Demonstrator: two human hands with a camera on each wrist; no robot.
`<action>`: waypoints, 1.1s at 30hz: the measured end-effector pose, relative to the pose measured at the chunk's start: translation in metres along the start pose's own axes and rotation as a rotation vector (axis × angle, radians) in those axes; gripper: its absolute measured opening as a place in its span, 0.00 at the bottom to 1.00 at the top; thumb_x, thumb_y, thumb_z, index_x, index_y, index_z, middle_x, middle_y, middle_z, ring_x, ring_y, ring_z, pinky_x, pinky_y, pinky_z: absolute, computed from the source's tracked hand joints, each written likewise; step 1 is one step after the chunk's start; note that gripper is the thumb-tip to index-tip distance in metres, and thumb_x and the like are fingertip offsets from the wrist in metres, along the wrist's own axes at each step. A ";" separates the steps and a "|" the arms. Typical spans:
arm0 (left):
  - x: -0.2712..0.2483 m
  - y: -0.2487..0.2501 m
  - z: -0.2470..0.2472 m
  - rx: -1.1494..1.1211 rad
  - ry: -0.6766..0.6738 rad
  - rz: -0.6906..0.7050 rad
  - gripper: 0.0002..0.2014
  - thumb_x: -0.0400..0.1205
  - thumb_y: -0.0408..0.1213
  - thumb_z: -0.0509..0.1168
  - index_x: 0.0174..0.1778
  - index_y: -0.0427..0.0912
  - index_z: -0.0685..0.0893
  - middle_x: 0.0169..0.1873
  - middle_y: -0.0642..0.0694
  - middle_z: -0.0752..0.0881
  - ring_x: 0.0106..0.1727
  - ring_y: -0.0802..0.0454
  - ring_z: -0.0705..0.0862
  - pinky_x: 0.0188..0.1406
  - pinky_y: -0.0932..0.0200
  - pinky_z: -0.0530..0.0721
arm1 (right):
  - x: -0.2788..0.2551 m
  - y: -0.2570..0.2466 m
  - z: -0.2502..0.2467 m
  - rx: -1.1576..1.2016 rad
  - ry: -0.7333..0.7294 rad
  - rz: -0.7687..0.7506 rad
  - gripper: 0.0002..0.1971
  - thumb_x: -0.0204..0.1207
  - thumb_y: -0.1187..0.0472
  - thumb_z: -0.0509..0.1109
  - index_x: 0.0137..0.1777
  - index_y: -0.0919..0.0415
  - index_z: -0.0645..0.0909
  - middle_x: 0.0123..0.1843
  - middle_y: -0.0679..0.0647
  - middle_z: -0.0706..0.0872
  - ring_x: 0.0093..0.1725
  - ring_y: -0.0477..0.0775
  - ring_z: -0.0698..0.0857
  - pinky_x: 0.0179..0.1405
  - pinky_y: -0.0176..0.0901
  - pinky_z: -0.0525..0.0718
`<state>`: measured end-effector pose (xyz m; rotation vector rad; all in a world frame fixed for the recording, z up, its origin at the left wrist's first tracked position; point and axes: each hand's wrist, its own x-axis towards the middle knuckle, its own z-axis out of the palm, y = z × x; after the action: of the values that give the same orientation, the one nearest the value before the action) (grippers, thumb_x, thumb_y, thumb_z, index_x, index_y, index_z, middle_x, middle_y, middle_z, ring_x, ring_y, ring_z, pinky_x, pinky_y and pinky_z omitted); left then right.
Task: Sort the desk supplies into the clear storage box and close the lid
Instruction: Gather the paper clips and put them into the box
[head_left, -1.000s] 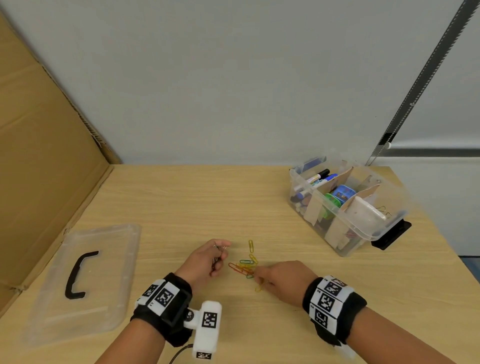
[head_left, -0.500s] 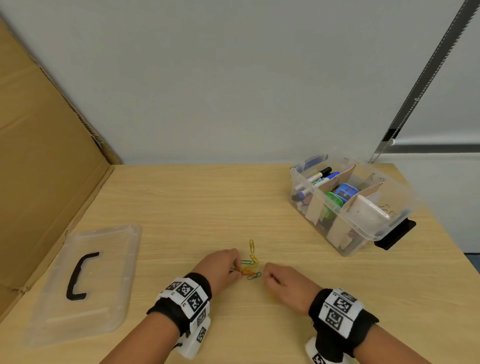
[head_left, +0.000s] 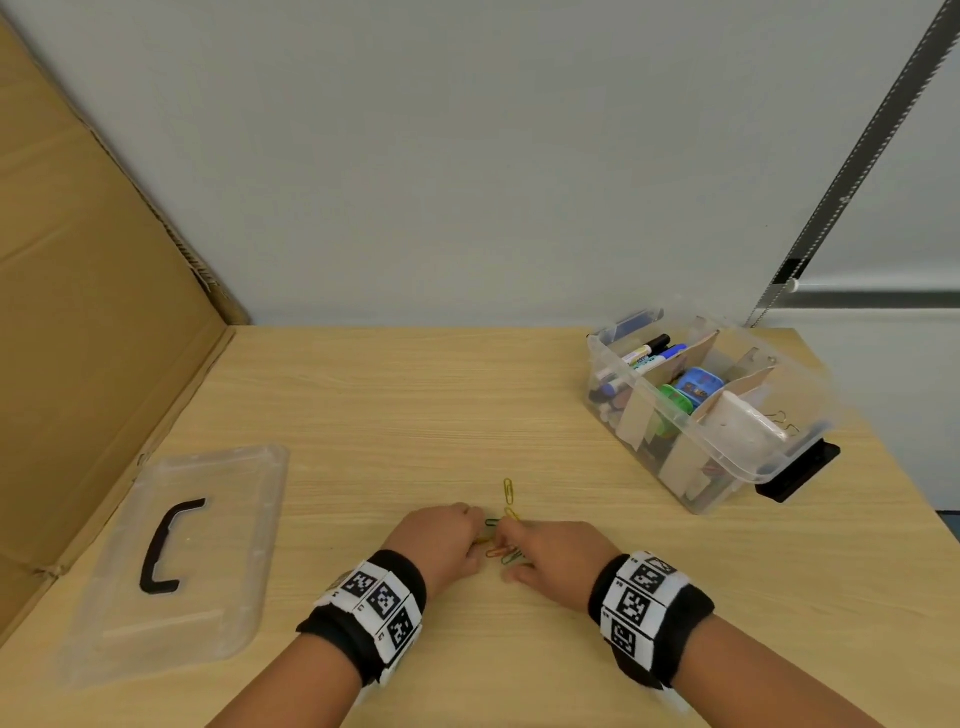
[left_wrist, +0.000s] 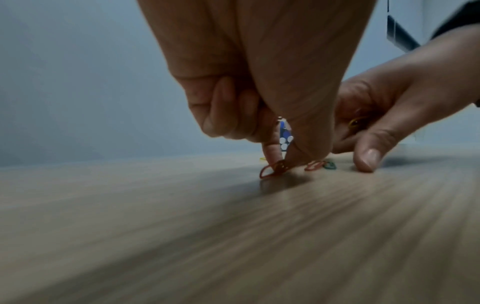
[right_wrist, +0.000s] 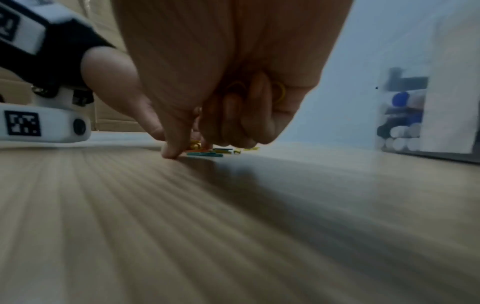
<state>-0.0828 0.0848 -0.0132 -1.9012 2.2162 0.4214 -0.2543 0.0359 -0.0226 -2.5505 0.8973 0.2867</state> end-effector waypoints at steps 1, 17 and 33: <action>0.002 0.000 0.001 0.013 -0.008 -0.006 0.14 0.84 0.41 0.55 0.61 0.38 0.75 0.55 0.40 0.82 0.51 0.42 0.82 0.40 0.54 0.73 | 0.002 -0.001 -0.002 -0.068 0.005 -0.018 0.15 0.83 0.48 0.57 0.66 0.53 0.68 0.55 0.55 0.86 0.49 0.59 0.85 0.43 0.49 0.82; -0.008 -0.018 0.008 -1.896 0.065 -0.200 0.10 0.77 0.36 0.50 0.29 0.41 0.67 0.21 0.48 0.70 0.16 0.57 0.63 0.14 0.68 0.59 | 0.001 0.018 -0.004 0.908 0.110 0.191 0.12 0.85 0.61 0.53 0.39 0.56 0.69 0.32 0.50 0.72 0.28 0.42 0.70 0.28 0.41 0.72; -0.022 -0.024 0.018 -1.719 0.087 -0.338 0.12 0.88 0.35 0.52 0.54 0.34 0.79 0.29 0.48 0.76 0.16 0.61 0.61 0.11 0.70 0.60 | 0.025 -0.010 -0.022 -0.145 -0.051 0.037 0.13 0.84 0.58 0.54 0.65 0.61 0.66 0.41 0.56 0.79 0.33 0.59 0.78 0.35 0.47 0.74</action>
<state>-0.0565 0.1084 -0.0250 -2.6707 1.2482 2.7476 -0.2276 0.0195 -0.0074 -2.6474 0.9367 0.4410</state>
